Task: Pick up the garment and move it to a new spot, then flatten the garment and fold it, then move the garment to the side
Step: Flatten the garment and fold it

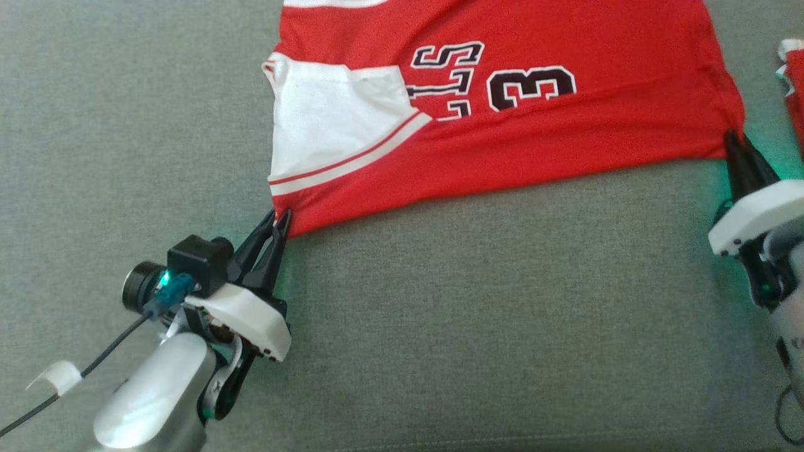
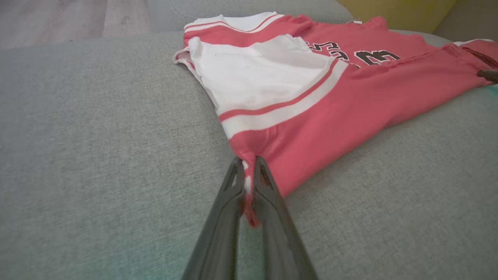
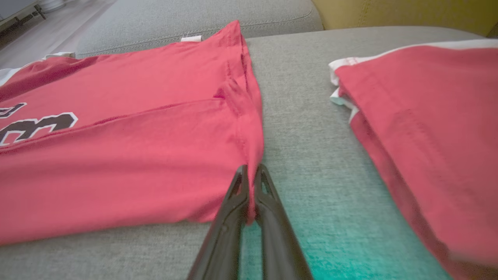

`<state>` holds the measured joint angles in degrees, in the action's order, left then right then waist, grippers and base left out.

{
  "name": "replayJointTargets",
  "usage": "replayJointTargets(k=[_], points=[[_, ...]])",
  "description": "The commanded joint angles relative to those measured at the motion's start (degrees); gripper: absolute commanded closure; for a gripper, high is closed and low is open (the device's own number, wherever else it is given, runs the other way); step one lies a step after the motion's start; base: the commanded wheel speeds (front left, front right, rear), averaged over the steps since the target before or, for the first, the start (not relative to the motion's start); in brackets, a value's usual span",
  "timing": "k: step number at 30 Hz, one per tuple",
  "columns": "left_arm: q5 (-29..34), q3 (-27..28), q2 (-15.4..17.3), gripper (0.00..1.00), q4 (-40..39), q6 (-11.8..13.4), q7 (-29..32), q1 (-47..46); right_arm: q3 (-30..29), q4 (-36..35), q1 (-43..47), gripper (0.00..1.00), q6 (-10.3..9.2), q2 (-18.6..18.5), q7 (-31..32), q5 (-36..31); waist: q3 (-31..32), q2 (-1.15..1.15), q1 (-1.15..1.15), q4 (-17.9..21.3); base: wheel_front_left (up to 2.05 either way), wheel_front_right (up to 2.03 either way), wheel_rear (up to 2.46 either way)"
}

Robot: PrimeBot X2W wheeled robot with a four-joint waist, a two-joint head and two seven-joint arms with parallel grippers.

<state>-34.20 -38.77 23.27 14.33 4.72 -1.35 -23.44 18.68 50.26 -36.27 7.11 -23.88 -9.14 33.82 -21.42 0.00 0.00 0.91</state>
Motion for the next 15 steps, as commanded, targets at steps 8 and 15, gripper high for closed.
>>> replayJointTargets(k=[8, 15], points=[[-0.62, 0.78, 3.62, 1.0, -3.34, 0.16, -0.69, 4.63, 3.77, -3.91, 10.52, 1.0, 0.37, -5.2, -3.07, 3.6, 5.27, 0.0, 0.0, 0.25, 0.0, 0.0, 0.0], [-1.8, 0.67, 5.94, 1.0, -8.72, 2.79, -1.1, 12.65, 2.06, -7.39, 18.86, 1.0, 0.37, -6.76, -4.3, 3.83, 7.15, 0.0, 0.0, 0.65, 0.0, 0.0, 0.0]])
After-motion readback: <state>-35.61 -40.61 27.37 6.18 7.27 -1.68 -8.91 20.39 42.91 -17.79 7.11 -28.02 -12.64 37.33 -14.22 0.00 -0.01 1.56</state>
